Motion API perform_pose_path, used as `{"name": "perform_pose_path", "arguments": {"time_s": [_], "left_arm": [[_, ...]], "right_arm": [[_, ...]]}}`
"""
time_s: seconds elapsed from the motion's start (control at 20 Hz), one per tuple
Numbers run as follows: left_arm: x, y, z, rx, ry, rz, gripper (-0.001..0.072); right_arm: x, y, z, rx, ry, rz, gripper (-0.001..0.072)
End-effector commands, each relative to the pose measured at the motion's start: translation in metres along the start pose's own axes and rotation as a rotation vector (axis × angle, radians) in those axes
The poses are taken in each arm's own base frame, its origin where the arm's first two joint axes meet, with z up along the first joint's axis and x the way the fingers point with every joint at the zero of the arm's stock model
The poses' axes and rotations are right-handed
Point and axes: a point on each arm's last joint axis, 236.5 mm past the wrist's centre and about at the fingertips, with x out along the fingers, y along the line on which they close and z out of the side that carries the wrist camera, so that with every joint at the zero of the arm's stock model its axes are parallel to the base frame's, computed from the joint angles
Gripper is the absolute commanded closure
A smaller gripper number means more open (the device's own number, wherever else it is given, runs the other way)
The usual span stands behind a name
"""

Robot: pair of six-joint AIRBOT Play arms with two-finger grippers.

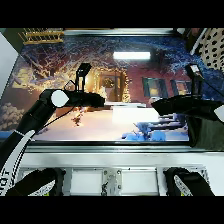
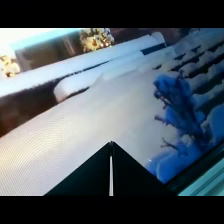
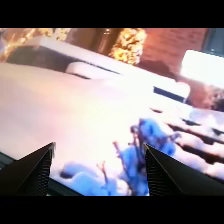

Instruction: Fold the clothes and pants, and hang the long-sleeved shirts on hangers.

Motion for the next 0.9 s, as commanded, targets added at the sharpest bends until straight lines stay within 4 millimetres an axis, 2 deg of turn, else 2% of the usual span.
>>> {"name": "perform_pose_path", "arguments": {"time_s": [0.0,0.1,0.15,0.85], "left_arm": [[0.0004,0.0001,0.0001,-0.001,-0.001,0.0,0.07],[0.0004,0.0001,0.0001,-0.001,-0.001,0.0,0.07],[0.0004,0.0001,0.0001,-0.001,-0.001,0.0,0.07],[0.0003,0.0,0.0002,-0.001,-0.001,0.0,0.07]], "right_arm": [[0.004,0.0217,-0.0037,-0.038,0.016,0.049,0.0221],[0.004,0.0219,-0.0037,-0.037,0.016,0.05,0.0632],[0.004,0.0218,-0.0036,-0.037,0.015,0.05,0.0658],[0.0039,0.0217,-0.0035,-0.037,0.015,0.049,0.0658]]}}
